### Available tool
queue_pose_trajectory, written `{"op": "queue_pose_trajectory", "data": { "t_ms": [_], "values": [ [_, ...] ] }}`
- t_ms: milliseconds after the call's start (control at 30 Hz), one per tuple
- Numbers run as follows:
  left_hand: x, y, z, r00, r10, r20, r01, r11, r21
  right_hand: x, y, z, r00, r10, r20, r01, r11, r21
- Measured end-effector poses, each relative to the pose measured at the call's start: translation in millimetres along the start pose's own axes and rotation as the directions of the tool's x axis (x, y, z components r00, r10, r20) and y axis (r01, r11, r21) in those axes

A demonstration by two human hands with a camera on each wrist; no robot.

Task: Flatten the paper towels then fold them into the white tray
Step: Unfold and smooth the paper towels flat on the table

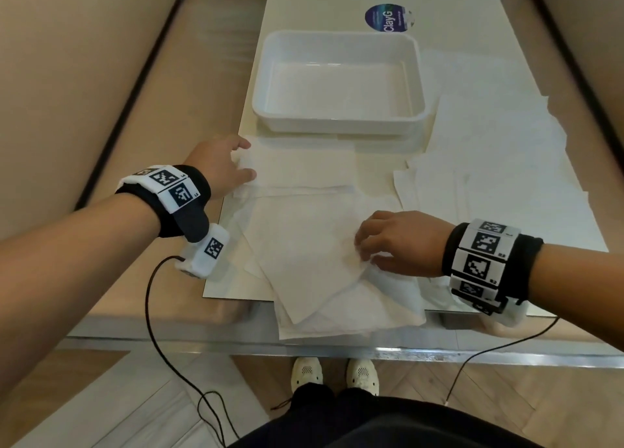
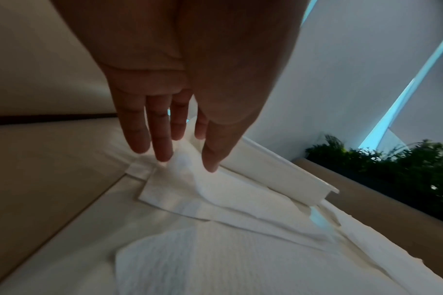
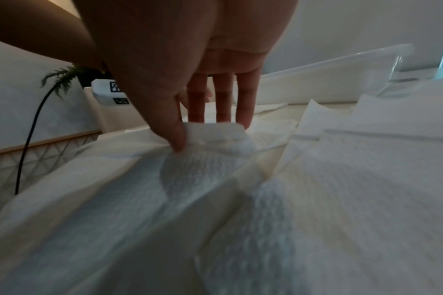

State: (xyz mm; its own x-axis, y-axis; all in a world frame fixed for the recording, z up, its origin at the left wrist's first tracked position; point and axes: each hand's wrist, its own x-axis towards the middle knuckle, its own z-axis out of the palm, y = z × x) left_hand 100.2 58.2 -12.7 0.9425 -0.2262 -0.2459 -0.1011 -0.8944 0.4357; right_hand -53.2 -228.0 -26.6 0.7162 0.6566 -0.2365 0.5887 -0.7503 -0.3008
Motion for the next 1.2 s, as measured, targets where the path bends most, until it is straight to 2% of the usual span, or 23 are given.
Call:
{"op": "queue_pose_trajectory", "data": {
  "t_ms": [100, 200, 267, 333, 467, 567, 633, 733, 833, 933, 1000, 1067, 1133, 1200],
  "values": [
    [-18, 4, -5, 0.997, 0.073, 0.015, -0.073, 0.996, 0.052, -1, -2, -4, 0.999, -0.004, -0.045, 0.004, 1.0, 0.019],
    [-43, 17, -10, 0.98, 0.181, 0.077, -0.19, 0.974, 0.123, 1, -7, -21, 0.981, 0.097, -0.166, -0.077, 0.99, 0.119],
    [-66, 31, -13, 0.96, 0.246, 0.136, -0.256, 0.965, 0.063, 3, -9, -33, 0.952, 0.179, -0.248, -0.142, 0.977, 0.159],
    [-94, 50, -15, 0.931, 0.289, 0.223, -0.301, 0.953, 0.025, 5, -12, -40, 0.932, 0.207, -0.297, -0.167, 0.974, 0.153],
    [-134, 66, 7, 0.861, 0.323, 0.393, -0.42, 0.888, 0.189, 4, -18, -37, 0.97, 0.158, -0.185, -0.149, 0.987, 0.064],
    [-137, 50, 26, 0.845, 0.342, 0.41, -0.479, 0.826, 0.298, -4, -23, -28, 0.976, 0.178, -0.122, -0.165, 0.98, 0.112],
    [-135, 36, 31, 0.873, 0.331, 0.358, -0.434, 0.862, 0.261, -9, -24, -22, 0.973, 0.2, -0.113, -0.177, 0.967, 0.183],
    [-130, 22, 30, 0.905, 0.32, 0.28, -0.351, 0.934, 0.067, -13, -19, -19, 0.966, 0.232, -0.115, -0.193, 0.941, 0.279],
    [-123, 19, 26, 0.914, 0.299, 0.274, -0.283, 0.954, -0.097, -14, -14, -22, 0.958, 0.283, -0.056, -0.25, 0.912, 0.324],
    [-113, 21, 25, 0.941, 0.25, 0.229, -0.203, 0.957, -0.207, -15, -8, -24, 0.939, 0.337, -0.066, -0.291, 0.882, 0.371],
    [-107, 19, 26, 0.959, 0.175, 0.223, -0.107, 0.953, -0.285, -16, -2, -25, 0.909, 0.404, -0.102, -0.316, 0.829, 0.462],
    [-100, 14, 27, 0.958, 0.132, 0.256, -0.043, 0.944, -0.327, -13, 4, -25, 0.868, 0.482, -0.123, -0.355, 0.773, 0.526],
    [-95, 9, 30, 0.958, 0.107, 0.267, -0.016, 0.947, -0.321, -7, 10, -25, 0.826, 0.546, -0.14, -0.393, 0.735, 0.552],
    [-90, 7, 33, 0.971, 0.074, 0.227, -0.013, 0.965, -0.261, -1, 15, -22, 0.8, 0.582, -0.144, -0.42, 0.716, 0.558]
  ]
}}
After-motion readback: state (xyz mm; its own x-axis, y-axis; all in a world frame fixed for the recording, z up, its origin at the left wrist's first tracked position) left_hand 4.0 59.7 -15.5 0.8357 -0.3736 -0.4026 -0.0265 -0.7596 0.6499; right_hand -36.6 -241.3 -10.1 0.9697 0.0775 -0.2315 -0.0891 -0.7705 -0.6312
